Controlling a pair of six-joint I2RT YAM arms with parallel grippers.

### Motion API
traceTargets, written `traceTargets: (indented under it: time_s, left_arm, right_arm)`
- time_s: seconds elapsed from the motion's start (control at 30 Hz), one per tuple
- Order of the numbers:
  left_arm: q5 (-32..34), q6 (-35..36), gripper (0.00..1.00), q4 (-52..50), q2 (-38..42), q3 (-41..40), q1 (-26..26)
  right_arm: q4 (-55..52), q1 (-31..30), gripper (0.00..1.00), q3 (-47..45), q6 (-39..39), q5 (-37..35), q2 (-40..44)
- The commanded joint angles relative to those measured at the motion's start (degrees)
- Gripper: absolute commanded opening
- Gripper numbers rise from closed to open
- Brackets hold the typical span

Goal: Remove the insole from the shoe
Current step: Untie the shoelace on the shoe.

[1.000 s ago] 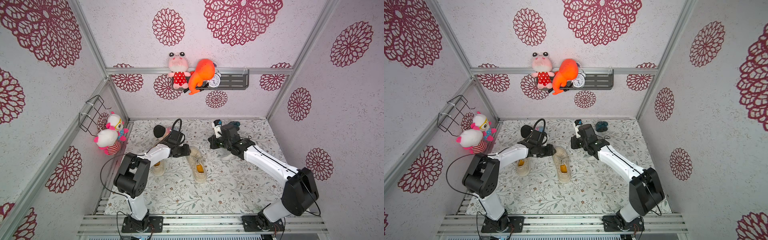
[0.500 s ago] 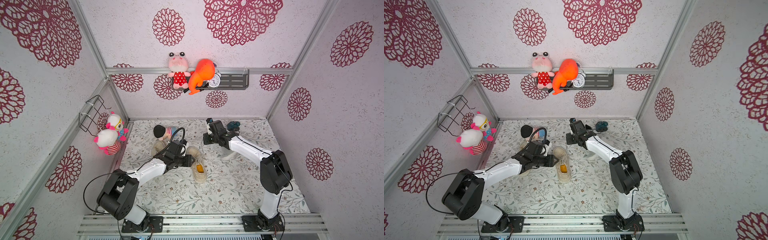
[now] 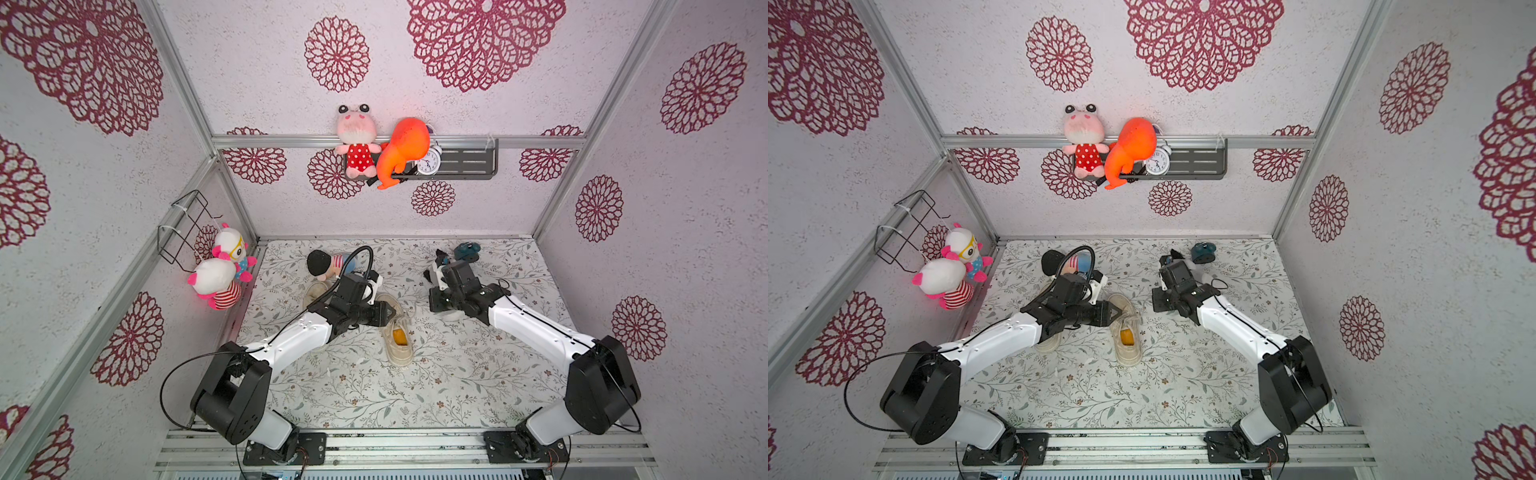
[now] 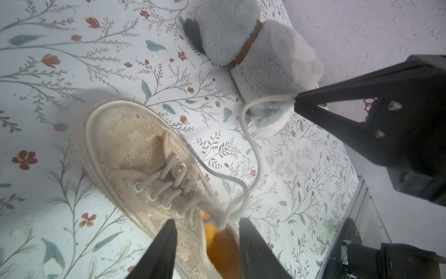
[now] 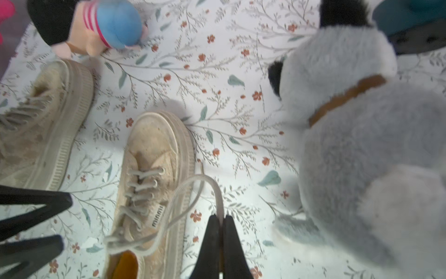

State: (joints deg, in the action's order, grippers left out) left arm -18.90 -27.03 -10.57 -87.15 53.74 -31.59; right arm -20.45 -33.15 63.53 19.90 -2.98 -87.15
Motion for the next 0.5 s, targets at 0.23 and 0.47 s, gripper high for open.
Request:
traceTargets:
  time_s: [0.23,0.47]
  left_arm:
    - [0.88,3.74,0.53,-9.25,-4.00,3.13,-1.80]
    - [1.27,4.44,0.47,-10.18,-5.97,3.99,-1.87]
  right_arm:
    - [-8.78,0.53,0.51,4.90,3.27,-8.87,-1.88]
    - [-10.09,-2.62,0.50,-0.23,-4.83,7.11,8.64]
